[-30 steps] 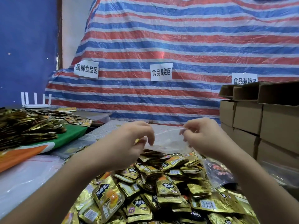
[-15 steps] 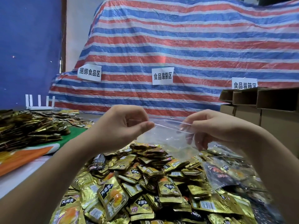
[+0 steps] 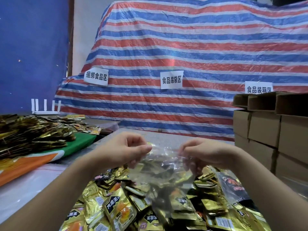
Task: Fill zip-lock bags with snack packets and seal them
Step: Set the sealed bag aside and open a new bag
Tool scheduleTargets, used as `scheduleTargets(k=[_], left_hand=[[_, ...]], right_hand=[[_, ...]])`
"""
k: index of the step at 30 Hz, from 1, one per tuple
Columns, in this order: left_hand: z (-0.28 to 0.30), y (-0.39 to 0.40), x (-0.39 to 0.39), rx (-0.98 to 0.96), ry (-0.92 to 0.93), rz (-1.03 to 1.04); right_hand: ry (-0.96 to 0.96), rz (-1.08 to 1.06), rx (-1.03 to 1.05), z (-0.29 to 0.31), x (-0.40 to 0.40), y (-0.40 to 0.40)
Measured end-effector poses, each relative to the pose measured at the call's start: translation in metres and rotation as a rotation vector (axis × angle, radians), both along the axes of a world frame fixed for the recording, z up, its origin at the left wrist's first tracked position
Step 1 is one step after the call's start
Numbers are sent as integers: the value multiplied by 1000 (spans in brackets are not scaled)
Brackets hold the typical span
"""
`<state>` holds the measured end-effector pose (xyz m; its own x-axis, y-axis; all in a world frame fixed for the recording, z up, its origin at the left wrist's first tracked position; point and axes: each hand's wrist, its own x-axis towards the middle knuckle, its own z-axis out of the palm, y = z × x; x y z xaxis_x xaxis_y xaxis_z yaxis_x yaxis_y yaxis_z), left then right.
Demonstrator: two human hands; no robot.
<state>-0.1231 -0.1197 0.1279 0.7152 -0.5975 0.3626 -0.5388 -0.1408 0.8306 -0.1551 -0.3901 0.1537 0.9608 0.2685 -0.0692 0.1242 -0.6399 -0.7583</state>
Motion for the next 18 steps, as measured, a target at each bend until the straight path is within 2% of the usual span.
scheduleTargets(k=[3,6,9,11,13,15,18], left_hand=[[-23,-4,20,153,-156,194],[-39,-6,36,157,-258,286],[-49,-3,46,207,-303,266],[-54,2,49,217,-265,183],[-58,5,50,195,-224,129],[-62,5,48,163,-197,95],[-66,0,46,123,-223,90]], right_hand=[[-153,-140,-121,-19,30,5],[-207,-228,-9,-35,57,6],[-168,-356,157,-44,77,2],[-191,-405,147,-51,89,-5],[-262,-393,39,-58,99,-11],[-334,-293,-120,-63,107,-15],[-268,-50,-309,-67,116,-6]])
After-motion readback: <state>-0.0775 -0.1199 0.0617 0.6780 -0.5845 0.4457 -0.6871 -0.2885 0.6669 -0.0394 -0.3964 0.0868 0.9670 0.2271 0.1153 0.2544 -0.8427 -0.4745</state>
